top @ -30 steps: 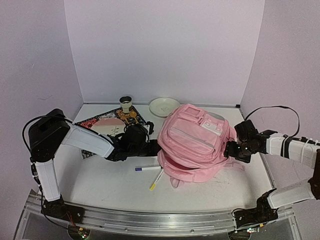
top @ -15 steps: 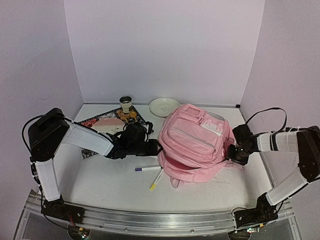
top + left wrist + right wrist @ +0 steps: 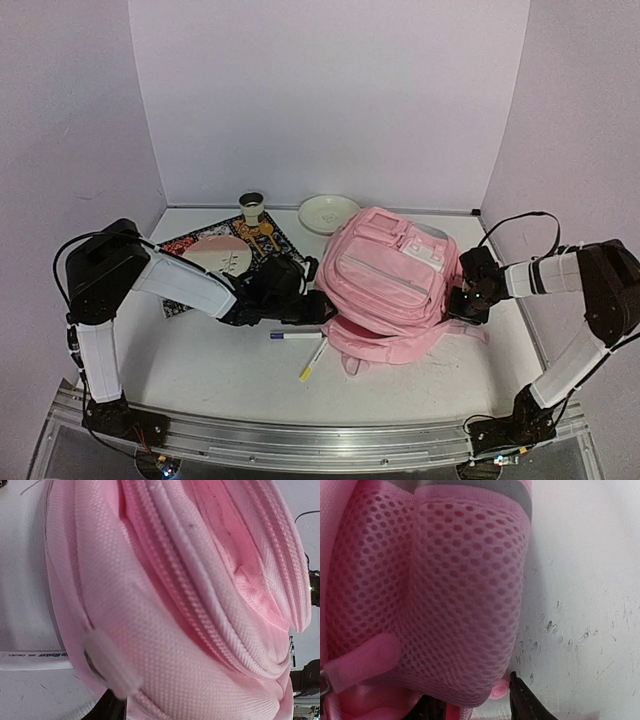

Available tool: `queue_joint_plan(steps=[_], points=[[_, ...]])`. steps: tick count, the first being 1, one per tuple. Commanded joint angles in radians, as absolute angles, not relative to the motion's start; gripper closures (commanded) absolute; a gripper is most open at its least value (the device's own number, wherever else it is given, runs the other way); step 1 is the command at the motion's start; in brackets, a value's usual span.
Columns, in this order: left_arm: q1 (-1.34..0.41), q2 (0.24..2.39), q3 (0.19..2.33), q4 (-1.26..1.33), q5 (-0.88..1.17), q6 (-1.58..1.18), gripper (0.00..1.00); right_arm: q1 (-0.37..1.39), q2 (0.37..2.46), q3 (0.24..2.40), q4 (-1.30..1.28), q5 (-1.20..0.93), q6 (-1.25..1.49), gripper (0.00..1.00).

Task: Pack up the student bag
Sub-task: Rotate the student bag at the center of the board.

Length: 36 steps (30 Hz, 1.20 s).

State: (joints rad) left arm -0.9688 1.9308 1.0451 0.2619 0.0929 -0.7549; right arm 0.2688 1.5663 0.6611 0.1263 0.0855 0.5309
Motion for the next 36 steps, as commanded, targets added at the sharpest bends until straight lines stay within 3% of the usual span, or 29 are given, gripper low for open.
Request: queue_joint_plan(steps=[1, 5, 14, 26, 36], points=[[-0.967, 1.963, 1.108, 0.281, 0.098, -0.741, 0.71, 0.268, 1.582, 0.676, 0.12, -0.005, 0.513, 0.65], [-0.963, 1.958, 1.139, 0.266, 0.067, -0.708, 0.84, 0.268, 1.543, 0.657, 0.109, -0.073, 0.521, 0.76], [-0.934, 1.953, 1.221, 0.15, -0.078, -0.614, 1.0, 0.271, 1.42, 0.642, 0.022, -0.191, 0.547, 0.82], [-0.894, 1.98, 1.281, 0.14, -0.118, -0.578, 1.0, 0.33, 1.295, 0.62, -0.108, -0.202, 0.57, 1.0], [-0.896, 2.014, 1.318, 0.139, -0.114, -0.603, 1.0, 0.49, 1.286, 0.668, -0.159, -0.17, 0.625, 1.0]])
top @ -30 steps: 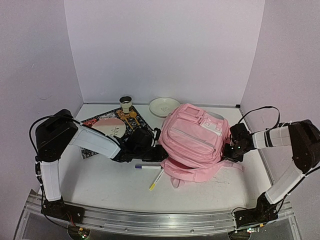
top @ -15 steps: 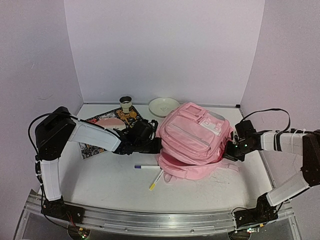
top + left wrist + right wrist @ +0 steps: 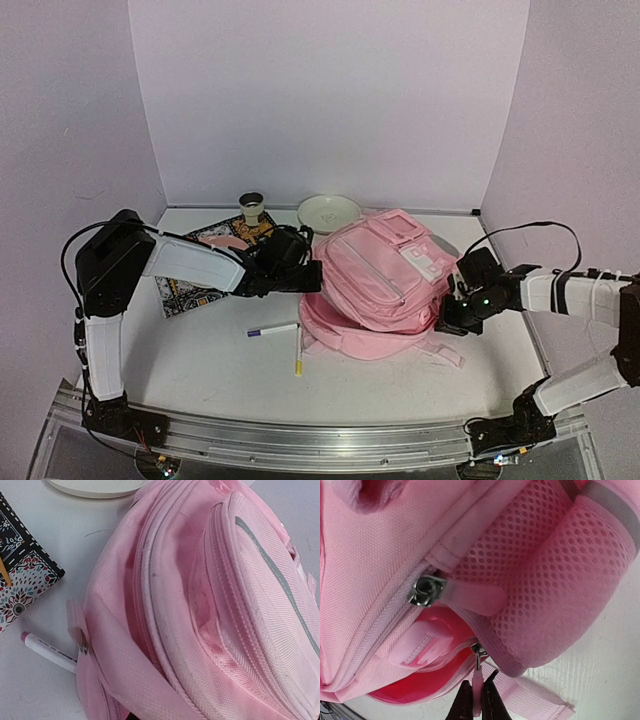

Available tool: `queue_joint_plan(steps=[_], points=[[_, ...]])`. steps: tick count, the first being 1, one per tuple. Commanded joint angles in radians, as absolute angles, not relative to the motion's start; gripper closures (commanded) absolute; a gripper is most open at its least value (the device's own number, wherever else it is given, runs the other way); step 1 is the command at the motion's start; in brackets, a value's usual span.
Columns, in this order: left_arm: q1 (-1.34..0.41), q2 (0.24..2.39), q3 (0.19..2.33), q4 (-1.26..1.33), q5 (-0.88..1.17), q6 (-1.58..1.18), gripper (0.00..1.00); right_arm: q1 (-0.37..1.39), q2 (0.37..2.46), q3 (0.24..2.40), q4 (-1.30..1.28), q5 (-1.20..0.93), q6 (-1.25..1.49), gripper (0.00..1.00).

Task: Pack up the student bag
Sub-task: Rotate the student bag at the center of the board.

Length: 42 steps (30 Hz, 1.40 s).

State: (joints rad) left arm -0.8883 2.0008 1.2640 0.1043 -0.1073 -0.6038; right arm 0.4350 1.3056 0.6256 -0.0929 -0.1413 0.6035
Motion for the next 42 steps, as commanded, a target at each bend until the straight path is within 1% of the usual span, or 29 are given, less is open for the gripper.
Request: queue_joint_plan(steps=[1, 3, 7, 10, 19, 21, 24, 30, 39, 42], points=[[-0.896, 2.014, 1.32, 0.138, -0.12, -0.601, 1.0, 0.501, 1.287, 0.671, -0.159, -0.172, 0.624, 0.99], [-0.896, 2.018, 1.331, 0.137, -0.128, -0.591, 1.0, 0.511, 1.296, 0.679, -0.159, -0.17, 0.613, 0.98], [-0.889, 2.017, 1.335, 0.124, -0.163, -0.571, 0.87, 0.518, 1.325, 0.69, -0.15, -0.167, 0.606, 0.97], [-0.875, 1.991, 1.318, 0.103, -0.204, -0.559, 0.79, 0.538, 1.343, 0.697, -0.119, -0.197, 0.603, 0.97], [-0.86, 1.844, 1.243, 0.014, -0.363, -0.515, 0.49, 0.58, 1.372, 0.712, -0.1, -0.237, 0.589, 0.96], [-0.867, 1.795, 1.207, 0.006, -0.37, -0.515, 0.46, 0.582, 1.364, 0.708, -0.1, -0.232, 0.59, 0.96], [-0.891, 1.738, 1.144, 0.006, -0.345, -0.532, 0.42, 0.589, 1.352, 0.709, -0.104, -0.228, 0.592, 0.96], [-0.922, 1.75, 1.072, 0.053, -0.149, -0.643, 0.39, 0.636, 1.374, 0.744, -0.11, -0.246, 0.573, 0.96], [-0.934, 1.757, 1.008, 0.123, -0.078, -0.735, 0.39, 0.646, 1.354, 0.751, -0.124, -0.222, 0.554, 0.96], [-0.936, 1.801, 0.997, 0.156, -0.028, -0.771, 0.42, 0.663, 1.344, 0.769, -0.124, -0.248, 0.53, 0.96]])
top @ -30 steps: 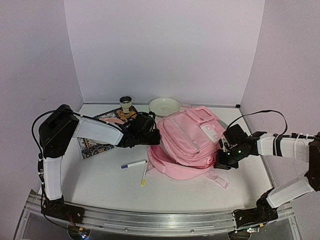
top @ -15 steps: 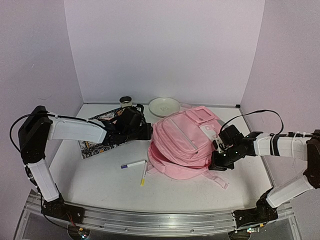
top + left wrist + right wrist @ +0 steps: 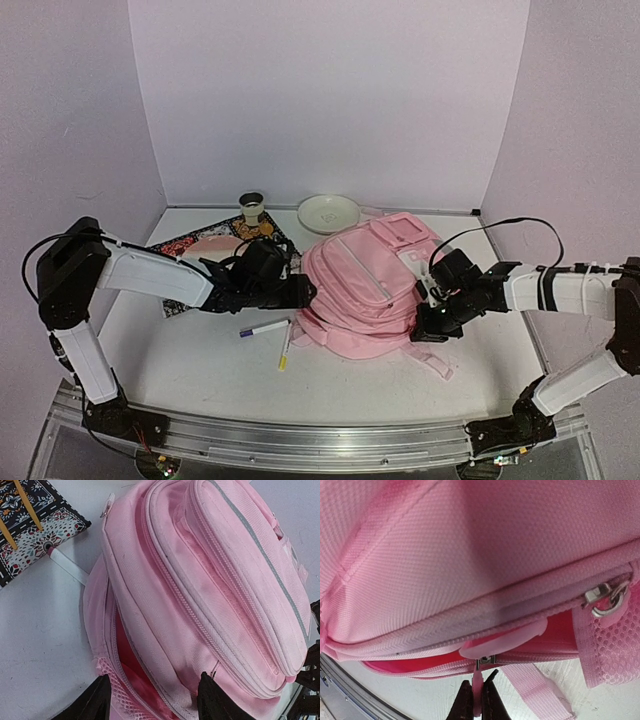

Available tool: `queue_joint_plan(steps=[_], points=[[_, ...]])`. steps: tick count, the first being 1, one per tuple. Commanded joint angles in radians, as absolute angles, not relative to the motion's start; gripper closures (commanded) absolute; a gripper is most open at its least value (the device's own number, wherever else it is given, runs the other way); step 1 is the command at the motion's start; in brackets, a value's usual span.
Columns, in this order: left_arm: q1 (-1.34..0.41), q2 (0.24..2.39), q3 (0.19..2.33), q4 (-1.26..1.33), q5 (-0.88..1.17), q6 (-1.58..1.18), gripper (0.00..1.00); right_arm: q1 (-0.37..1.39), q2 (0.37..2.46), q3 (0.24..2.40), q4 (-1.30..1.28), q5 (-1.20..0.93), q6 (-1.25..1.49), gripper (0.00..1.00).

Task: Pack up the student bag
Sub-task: Rotate the student bag at the center of the board.

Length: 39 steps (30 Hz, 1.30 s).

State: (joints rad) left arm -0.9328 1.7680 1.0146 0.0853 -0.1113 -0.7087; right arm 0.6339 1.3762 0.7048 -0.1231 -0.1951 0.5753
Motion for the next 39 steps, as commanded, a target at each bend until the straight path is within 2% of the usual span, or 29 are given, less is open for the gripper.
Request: queue_joint_plan(steps=[1, 5, 8, 12, 16, 20, 22, 28, 33, 36, 39], points=[[-0.938, 1.822, 1.003, 0.165, -0.013, -0.781, 0.43, 0.669, 1.346, 0.777, -0.124, -0.266, 0.518, 0.96], [-0.949, 1.881, 1.026, 0.204, 0.052, -0.814, 0.51, 0.687, 1.357, 0.796, -0.137, -0.285, 0.497, 0.97], [-0.95, 1.898, 1.027, 0.25, 0.072, -0.838, 0.67, 0.71, 1.355, 0.801, -0.141, -0.306, 0.486, 0.97], [-0.95, 1.902, 1.043, 0.273, 0.052, -0.856, 0.8, 0.746, 1.357, 0.825, -0.149, -0.333, 0.471, 0.97], [-0.95, 1.917, 1.073, 0.29, 0.033, -0.875, 0.88, 0.789, 1.401, 0.88, -0.151, -0.354, 0.462, 0.96], [-0.951, 1.932, 1.09, 0.308, 0.013, -0.893, 0.92, 0.822, 1.445, 0.928, -0.152, -0.363, 0.444, 0.94], [-0.951, 1.936, 1.1, 0.31, 0.005, -0.882, 0.92, 0.824, 1.458, 0.942, -0.153, -0.35, 0.439, 0.91], [-0.946, 1.941, 1.123, 0.308, -0.106, -0.786, 0.87, 0.824, 1.471, 0.94, -0.158, -0.231, 0.461, 0.76], [-0.899, 1.954, 1.155, 0.305, -0.13, -0.7, 0.83, 0.823, 1.416, 0.924, -0.171, -0.118, 0.506, 0.65], [-0.884, 1.945, 1.163, 0.3, -0.148, -0.636, 0.76, 0.818, 1.361, 0.889, -0.206, 0.004, 0.57, 0.53], [-0.884, 1.917, 1.153, 0.293, -0.164, -0.581, 0.65, 0.799, 1.318, 0.835, -0.227, 0.072, 0.633, 0.5]])
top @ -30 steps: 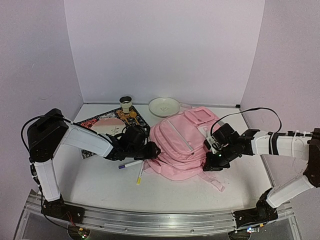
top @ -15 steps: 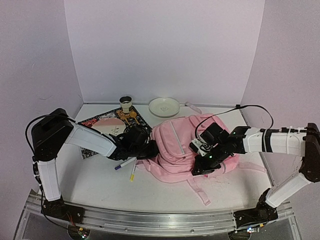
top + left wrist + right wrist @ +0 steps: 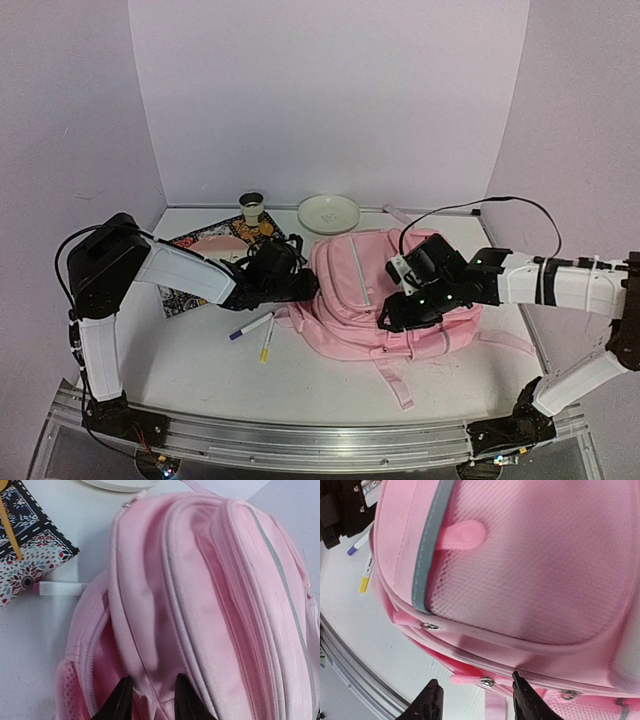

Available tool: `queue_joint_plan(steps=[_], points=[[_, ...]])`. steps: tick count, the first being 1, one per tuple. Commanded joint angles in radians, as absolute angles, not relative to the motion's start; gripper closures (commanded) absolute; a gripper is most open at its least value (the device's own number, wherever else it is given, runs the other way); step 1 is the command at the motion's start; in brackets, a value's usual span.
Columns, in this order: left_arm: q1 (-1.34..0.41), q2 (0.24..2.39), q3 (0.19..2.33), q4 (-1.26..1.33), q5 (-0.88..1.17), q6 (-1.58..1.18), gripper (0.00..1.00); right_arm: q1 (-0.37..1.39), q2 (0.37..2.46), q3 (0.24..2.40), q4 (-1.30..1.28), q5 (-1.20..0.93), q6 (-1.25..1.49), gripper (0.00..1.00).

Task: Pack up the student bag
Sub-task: Rotate the student bag at the center of the board, then move the student bag to the center of the board.

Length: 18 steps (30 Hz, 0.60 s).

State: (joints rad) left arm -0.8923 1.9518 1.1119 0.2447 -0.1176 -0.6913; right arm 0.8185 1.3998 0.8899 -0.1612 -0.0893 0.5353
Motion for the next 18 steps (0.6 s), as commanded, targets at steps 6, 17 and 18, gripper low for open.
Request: queue_joint_plan(steps=[6, 17, 18], points=[[-0.886, 1.801, 1.079, 0.28, -0.194, -0.512, 0.46, 0.768, 1.332, 0.793, -0.197, 0.105, 0.659, 0.47], [-0.989, 1.623, 0.97, 0.218, -0.156, -0.449, 0.37, 0.765, 1.501, 0.876, -0.054, 0.164, 0.633, 0.46], [-1.003, 1.617, 0.966, 0.214, -0.142, -0.45, 0.37, 0.764, 1.515, 0.886, -0.051, 0.178, 0.631, 0.46]])
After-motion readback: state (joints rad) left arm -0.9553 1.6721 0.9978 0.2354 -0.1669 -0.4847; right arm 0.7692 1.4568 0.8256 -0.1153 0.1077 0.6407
